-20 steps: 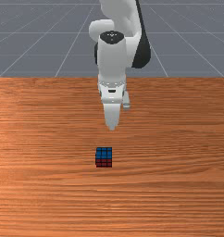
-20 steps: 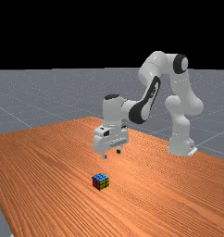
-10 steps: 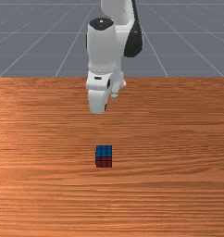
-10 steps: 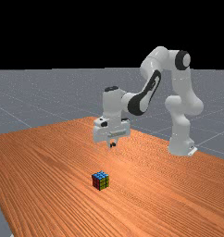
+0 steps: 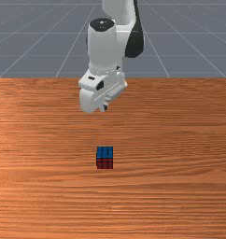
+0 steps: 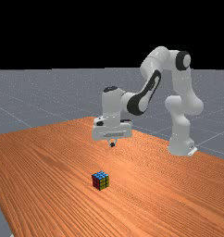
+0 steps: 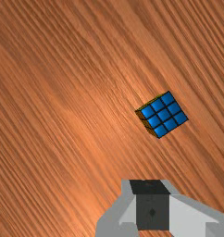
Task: Rotate the cube till the blue face upward
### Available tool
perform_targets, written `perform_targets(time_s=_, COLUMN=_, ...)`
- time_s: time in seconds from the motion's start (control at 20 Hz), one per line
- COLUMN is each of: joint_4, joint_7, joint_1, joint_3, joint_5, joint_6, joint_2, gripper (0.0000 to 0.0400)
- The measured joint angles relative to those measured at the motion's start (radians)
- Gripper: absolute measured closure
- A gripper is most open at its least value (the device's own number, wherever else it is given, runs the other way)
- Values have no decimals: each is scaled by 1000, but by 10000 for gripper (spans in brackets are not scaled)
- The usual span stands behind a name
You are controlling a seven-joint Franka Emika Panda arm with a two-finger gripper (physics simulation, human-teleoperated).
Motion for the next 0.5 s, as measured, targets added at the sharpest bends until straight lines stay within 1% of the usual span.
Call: perform_targets(time_s=0.5, joint_4=28, joint_7=370, joint_1=41, joint_3=-46, joint_5=29, joint_6=-32, joint_2=33, gripper=400)
